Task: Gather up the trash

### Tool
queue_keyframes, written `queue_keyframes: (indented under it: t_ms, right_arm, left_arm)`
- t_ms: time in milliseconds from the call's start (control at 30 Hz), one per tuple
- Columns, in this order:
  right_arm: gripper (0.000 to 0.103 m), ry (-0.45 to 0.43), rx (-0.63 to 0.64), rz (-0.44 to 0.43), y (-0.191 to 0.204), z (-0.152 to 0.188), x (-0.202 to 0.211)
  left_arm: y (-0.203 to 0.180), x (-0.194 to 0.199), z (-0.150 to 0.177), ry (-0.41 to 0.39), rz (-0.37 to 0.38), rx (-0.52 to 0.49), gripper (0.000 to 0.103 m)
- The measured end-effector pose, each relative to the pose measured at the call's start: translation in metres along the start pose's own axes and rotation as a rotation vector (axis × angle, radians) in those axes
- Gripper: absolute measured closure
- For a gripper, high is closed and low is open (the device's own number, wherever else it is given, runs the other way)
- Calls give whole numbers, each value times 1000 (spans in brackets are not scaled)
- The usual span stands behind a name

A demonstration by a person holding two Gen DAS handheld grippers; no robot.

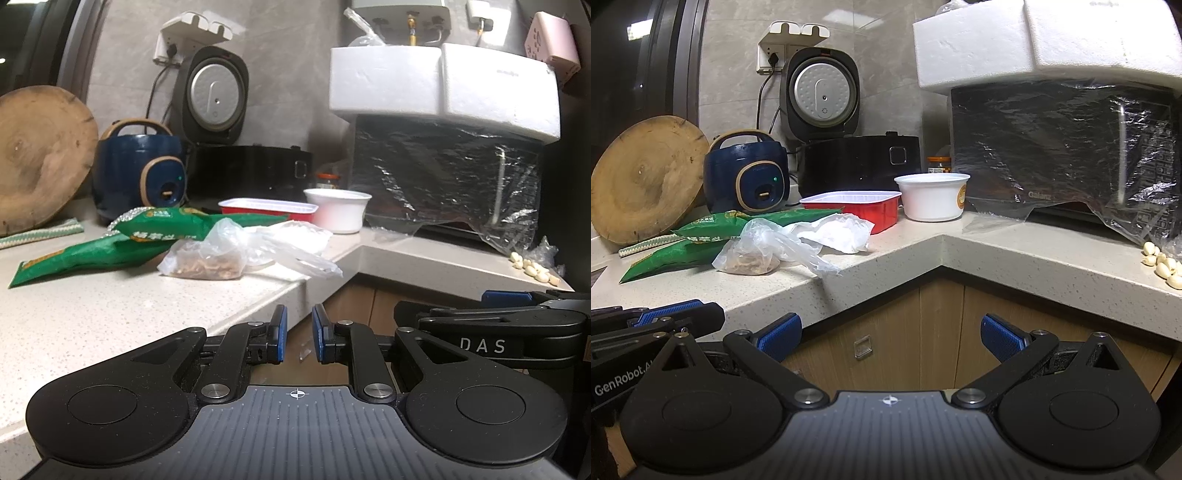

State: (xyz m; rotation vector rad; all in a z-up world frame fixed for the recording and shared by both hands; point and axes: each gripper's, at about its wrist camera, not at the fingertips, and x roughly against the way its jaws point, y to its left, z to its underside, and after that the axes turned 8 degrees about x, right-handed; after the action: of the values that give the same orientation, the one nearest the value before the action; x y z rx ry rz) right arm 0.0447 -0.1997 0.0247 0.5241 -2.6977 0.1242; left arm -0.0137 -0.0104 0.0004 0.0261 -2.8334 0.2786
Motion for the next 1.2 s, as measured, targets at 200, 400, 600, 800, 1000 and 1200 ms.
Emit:
queue_keyframes:
  t_ms: [200, 400, 600, 800, 1000, 1200]
  right_arm:
    - [0, 8, 2, -1, 0, 1, -2]
    - [0, 9, 2, 0, 1, 2, -2]
    - [0, 9, 5, -1, 0, 2, -2]
    - [0, 16, 3, -2, -2, 2, -6]
    - [0, 15, 35, -28, -8, -6, -18]
    - [0, 38, 101, -49, -32, -34, -48]
  left_arm:
    - [2, 0, 0, -2, 3, 2, 84]
    - [2, 0, 0, 0, 4, 3, 84]
    - [3, 0, -1, 0, -1, 8, 84]
    - [4, -5, -2, 10, -13, 12, 84]
    - [10, -15, -21, 108, -17, 15, 84]
    - [22, -28, -63, 190, -41, -14, 84]
